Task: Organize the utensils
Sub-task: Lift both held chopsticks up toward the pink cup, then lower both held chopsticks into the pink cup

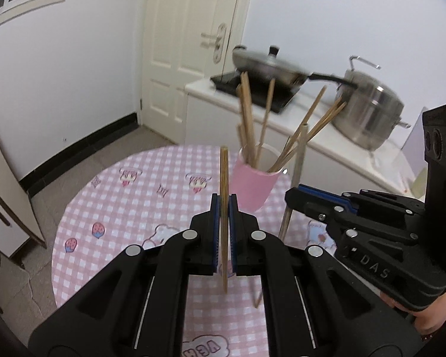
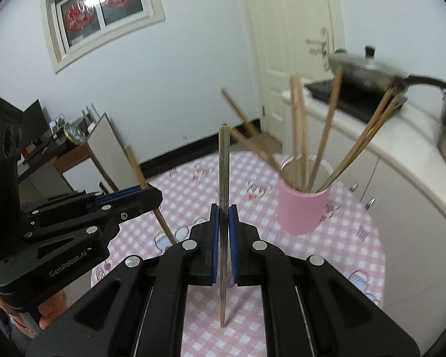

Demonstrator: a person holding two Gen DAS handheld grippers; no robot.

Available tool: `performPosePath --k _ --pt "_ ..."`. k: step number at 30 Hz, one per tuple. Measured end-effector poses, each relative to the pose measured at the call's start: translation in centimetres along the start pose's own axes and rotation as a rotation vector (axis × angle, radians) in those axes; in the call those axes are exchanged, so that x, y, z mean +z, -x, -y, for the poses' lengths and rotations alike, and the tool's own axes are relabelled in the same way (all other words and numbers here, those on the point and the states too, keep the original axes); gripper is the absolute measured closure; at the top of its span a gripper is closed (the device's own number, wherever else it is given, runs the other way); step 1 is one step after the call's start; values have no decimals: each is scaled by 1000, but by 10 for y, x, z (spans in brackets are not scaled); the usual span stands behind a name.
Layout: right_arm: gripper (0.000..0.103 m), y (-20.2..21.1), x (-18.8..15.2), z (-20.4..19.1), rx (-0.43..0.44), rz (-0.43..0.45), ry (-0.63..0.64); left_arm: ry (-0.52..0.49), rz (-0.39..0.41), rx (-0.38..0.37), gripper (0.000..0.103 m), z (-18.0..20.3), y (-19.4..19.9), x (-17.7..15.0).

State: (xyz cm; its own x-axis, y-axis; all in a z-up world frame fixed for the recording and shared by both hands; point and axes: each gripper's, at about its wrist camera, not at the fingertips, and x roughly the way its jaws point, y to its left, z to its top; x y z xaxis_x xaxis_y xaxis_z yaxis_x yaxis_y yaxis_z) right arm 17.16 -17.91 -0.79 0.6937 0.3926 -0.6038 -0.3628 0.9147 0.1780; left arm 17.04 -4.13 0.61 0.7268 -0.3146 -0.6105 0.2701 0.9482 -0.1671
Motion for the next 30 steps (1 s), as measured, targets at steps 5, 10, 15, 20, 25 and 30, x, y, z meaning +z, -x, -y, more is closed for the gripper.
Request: performPosePath --k 5,10,15,20,25,30 --pt "98 24 7 8 -25 75 6 -3 61 -17 97 12 13 14" --pt "98 41 17 16 -57 142 11 -15 103 -27 97 27 20 26" --pt "98 52 25 21 -93 208 18 -26 150 -30 97 40 22 41" --pt "98 58 35 27 -135 268 28 0 203 -31 97 46 18 59" --pt "98 56 50 38 -183 340 25 2 256 -32 97 55 9 74" --pt "98 48 63 48 -226 408 32 -17 307 -21 97 66 -1 90"
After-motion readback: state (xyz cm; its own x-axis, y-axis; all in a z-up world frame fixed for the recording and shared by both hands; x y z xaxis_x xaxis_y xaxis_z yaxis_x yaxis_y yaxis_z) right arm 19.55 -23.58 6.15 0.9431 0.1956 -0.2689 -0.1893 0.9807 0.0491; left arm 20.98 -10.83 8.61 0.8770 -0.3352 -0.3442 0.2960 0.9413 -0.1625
